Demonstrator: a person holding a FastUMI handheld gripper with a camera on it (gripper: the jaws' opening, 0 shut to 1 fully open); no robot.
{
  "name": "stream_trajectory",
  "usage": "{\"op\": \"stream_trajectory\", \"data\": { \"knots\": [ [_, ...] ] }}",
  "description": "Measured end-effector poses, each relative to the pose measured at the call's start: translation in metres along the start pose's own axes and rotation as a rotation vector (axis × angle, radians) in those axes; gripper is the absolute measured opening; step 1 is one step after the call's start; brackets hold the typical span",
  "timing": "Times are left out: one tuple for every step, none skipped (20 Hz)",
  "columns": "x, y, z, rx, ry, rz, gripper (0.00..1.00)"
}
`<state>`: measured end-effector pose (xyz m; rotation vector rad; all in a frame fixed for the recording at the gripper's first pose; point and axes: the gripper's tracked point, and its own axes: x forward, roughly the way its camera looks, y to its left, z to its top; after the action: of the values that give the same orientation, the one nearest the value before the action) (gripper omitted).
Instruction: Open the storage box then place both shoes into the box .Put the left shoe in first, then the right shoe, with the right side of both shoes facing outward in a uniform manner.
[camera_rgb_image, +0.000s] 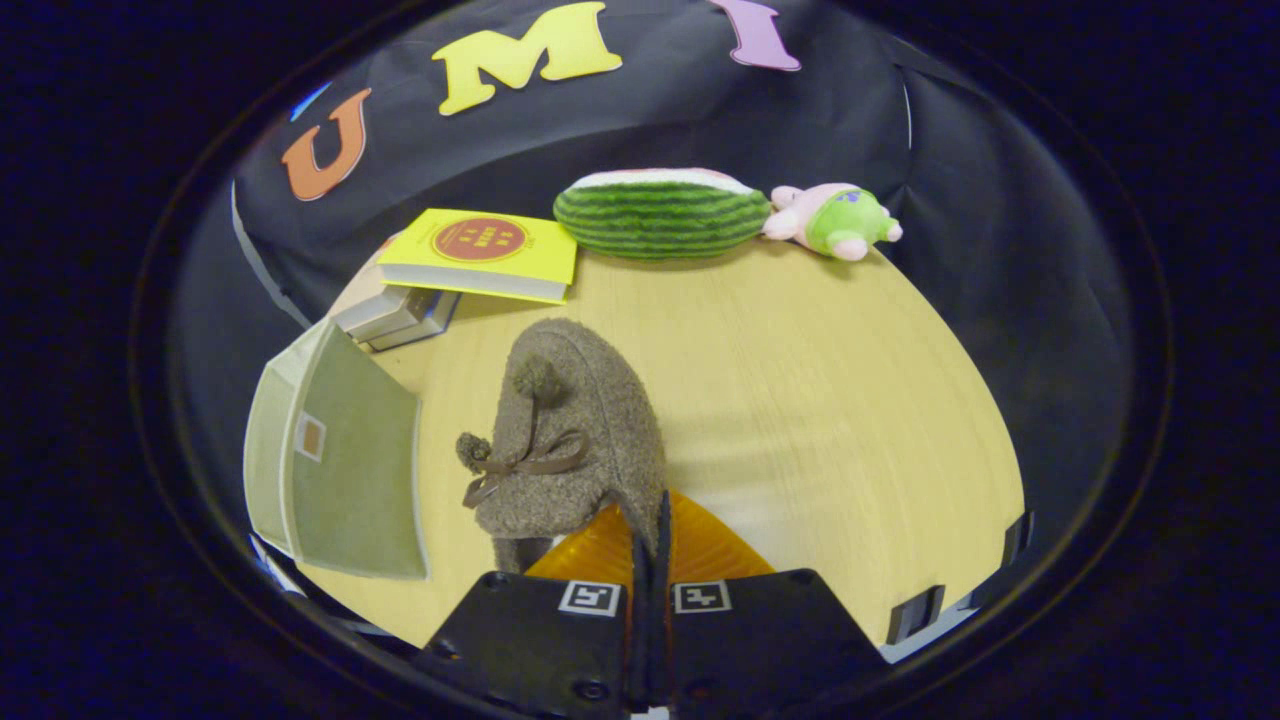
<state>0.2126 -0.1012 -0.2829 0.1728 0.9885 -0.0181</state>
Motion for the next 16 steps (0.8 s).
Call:
{"op": "stream_trajectory", "data": {
  "knots": [
    [-0.011, 0.010, 0.005, -0.006, -0.014, 0.011, 0.06],
    [-0.022, 0.019, 0.010, -0.011, -0.026, 0.019, 0.06],
    [-0.033, 0.030, 0.015, -0.015, -0.039, 0.027, 0.06],
    [-0.045, 0.043, 0.020, -0.017, -0.052, 0.041, 0.06],
    [-0.055, 0.057, 0.028, -0.020, -0.072, 0.059, 0.06],
    [-0.066, 0.071, 0.033, -0.033, -0.084, 0.078, 0.06],
    [-0.075, 0.084, 0.038, -0.043, -0.098, 0.091, 0.06],
    [-0.084, 0.097, 0.043, -0.057, -0.108, 0.099, 0.06],
    [-0.091, 0.107, 0.048, -0.067, -0.122, 0.098, 0.06],
    [-0.097, 0.119, 0.051, -0.082, -0.130, 0.094, 0.06],
    [-0.102, 0.129, 0.056, -0.098, -0.136, 0.091, 0.06],
    [-0.106, 0.143, 0.058, -0.113, -0.146, 0.094, 0.06],
    [-0.110, 0.158, 0.060, -0.126, -0.153, 0.104, 0.06],
    [-0.111, 0.175, 0.062, -0.132, -0.163, 0.119, 0.06],
    [-0.111, 0.191, 0.065, -0.137, -0.179, 0.137, 0.06],
    [-0.110, 0.207, 0.070, -0.145, -0.207, 0.158, 0.06]
  ]
}}
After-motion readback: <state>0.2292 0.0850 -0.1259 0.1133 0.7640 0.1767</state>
